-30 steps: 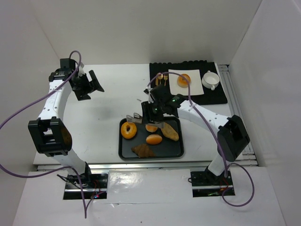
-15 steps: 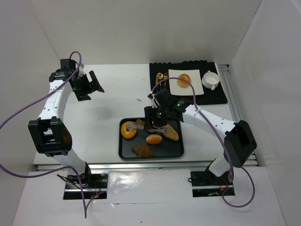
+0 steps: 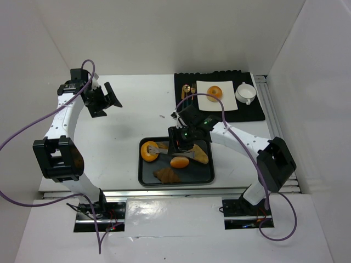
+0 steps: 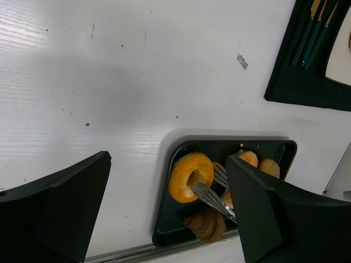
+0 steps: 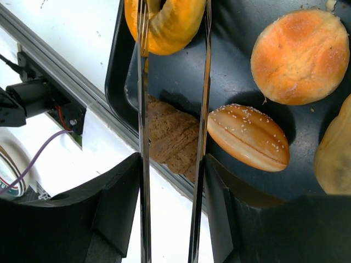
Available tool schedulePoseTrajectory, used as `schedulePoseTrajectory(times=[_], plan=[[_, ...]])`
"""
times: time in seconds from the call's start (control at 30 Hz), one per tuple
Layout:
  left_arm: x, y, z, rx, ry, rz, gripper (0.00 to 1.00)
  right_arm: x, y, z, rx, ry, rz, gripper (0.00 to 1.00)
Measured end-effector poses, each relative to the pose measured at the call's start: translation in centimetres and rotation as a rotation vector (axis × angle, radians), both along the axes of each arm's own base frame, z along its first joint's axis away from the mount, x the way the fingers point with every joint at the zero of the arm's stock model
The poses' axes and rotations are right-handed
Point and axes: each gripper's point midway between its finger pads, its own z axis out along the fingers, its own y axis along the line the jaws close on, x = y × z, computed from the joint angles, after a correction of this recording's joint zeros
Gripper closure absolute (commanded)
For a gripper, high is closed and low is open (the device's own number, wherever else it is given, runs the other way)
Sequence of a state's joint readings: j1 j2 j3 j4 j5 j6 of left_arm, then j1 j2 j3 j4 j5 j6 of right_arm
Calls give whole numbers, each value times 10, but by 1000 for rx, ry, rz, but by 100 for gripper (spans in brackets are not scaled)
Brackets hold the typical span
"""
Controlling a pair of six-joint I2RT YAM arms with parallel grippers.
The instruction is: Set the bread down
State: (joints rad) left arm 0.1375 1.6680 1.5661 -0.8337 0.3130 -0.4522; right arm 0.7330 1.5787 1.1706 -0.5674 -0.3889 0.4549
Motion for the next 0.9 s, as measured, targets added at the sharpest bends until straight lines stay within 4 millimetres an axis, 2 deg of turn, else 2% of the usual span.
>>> schedulePoseTrajectory(times=[0.13,0.3,0.33,0.43,0.6,0.7,0.8,0.87,0.9], plan=[[1,-1,0,-5,-2,0,1,2,-2,-1,-3,-4,-1,44],[1,-1,0,-13,-2,7,1,4,-5,-1,-8,-12,3,74],[1,-2,1,-15,-2,11,1,4,-5,-1,-11,-13,4,78],[2,-2,1,-17,-3,14,1,7,-10,3,-26,-13,-3,84],[2,-2,0,-17,-3,14,1,20,-24,27,-47,-51,-32,86],[2,-2,1,-17,-3,14,1,39,-46,52,-61,-104,-93,86],[2,-2,1,-17,-3,14,1,70,-79,79,-91,-195,-191,86],[2,-2,1,-17,-4,14,1,98,-112,95,-115,-258,-289,86],[2,-2,0,-17,-3,14,1,114,-135,102,-136,-290,-357,86]])
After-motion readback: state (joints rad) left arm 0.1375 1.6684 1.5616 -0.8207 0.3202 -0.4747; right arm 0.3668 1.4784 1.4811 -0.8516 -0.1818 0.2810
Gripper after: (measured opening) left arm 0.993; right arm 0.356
